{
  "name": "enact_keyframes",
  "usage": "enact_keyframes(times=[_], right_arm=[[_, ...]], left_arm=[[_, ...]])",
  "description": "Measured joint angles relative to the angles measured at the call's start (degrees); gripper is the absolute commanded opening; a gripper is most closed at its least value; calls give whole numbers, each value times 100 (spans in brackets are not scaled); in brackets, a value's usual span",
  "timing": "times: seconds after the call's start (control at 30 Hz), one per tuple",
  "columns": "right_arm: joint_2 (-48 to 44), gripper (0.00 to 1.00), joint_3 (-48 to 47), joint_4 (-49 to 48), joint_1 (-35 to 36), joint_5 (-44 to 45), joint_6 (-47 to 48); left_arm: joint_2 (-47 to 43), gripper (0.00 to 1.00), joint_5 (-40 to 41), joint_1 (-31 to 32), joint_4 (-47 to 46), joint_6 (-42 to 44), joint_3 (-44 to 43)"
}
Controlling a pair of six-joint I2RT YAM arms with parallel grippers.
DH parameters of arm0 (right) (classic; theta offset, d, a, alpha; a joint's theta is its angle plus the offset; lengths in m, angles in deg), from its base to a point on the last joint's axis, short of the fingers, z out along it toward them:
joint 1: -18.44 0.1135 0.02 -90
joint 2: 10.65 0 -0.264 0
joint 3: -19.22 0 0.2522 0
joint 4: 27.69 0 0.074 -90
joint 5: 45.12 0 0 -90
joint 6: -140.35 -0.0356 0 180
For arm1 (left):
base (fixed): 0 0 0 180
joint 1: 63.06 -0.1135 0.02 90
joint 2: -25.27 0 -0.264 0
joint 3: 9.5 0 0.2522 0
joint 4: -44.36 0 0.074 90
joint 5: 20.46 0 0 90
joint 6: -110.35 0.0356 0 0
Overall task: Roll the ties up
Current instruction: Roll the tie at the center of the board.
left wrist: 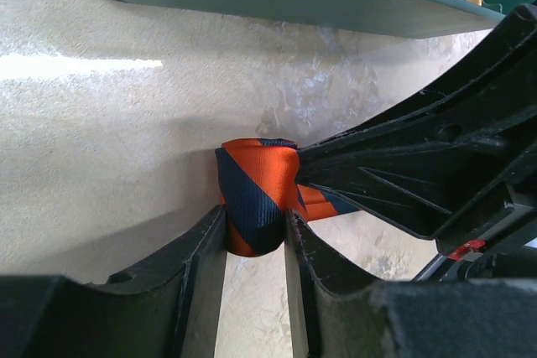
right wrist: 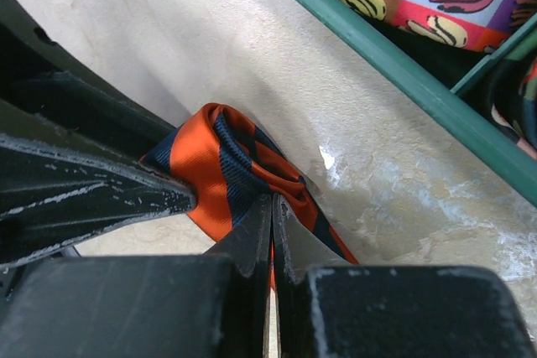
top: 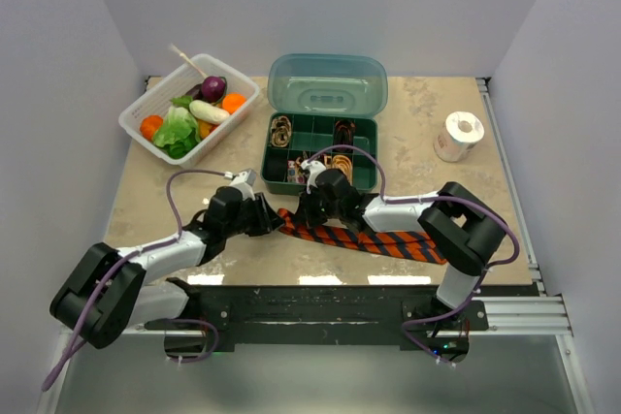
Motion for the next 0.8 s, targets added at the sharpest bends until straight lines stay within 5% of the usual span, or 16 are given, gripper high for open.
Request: enact_keyframes(times=[0.8], right_arm=[[-175,0,70,-22,205,-20,-245]], left_arm=[[-337,34,1985,1213,2476,597,-1176]])
